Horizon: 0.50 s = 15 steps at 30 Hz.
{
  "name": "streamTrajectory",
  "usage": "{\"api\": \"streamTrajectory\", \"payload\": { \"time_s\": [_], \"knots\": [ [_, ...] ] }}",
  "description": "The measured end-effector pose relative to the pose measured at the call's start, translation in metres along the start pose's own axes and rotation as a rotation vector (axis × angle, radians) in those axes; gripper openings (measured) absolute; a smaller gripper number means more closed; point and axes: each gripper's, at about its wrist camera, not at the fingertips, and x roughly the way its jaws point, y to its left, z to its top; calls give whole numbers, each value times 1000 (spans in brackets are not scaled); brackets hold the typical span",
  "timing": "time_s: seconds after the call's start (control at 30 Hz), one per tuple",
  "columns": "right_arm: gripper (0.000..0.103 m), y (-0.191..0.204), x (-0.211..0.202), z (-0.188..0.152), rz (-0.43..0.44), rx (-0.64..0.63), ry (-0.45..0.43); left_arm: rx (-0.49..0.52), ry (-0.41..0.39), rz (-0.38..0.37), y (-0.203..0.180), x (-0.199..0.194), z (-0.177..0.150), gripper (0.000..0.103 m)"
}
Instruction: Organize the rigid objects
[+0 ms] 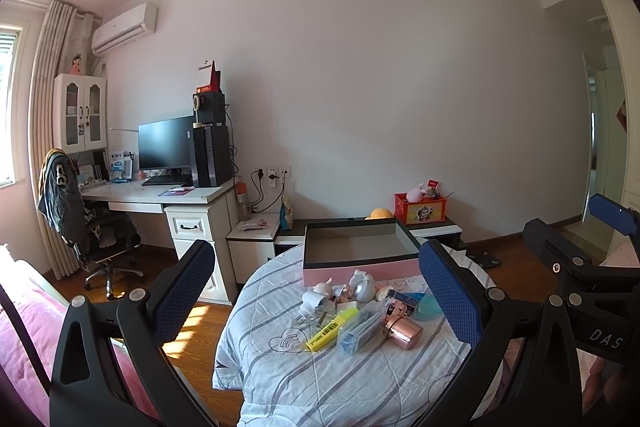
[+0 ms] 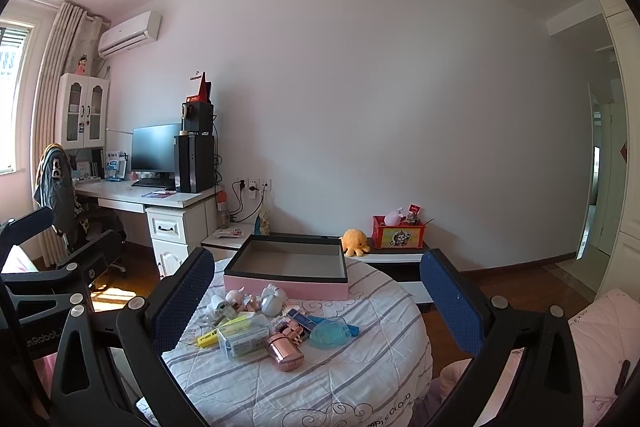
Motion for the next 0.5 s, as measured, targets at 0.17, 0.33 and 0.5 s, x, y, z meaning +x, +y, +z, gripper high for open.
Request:
{"api": "streamTrajectory", "payload": {
  "time_s": [0.17,0.33,0.5],
  "knots": [
    [103,-3,14,-6,1,6,22,6,20,-19,-3,22,-5,103],
    [103,-10,35,-16,1,13,43,25,38,-5,-3,49,-15,103],
    [103,-22,69,-42,8,32,128,13,99,0,11,84,-34,103]
  ]
}}
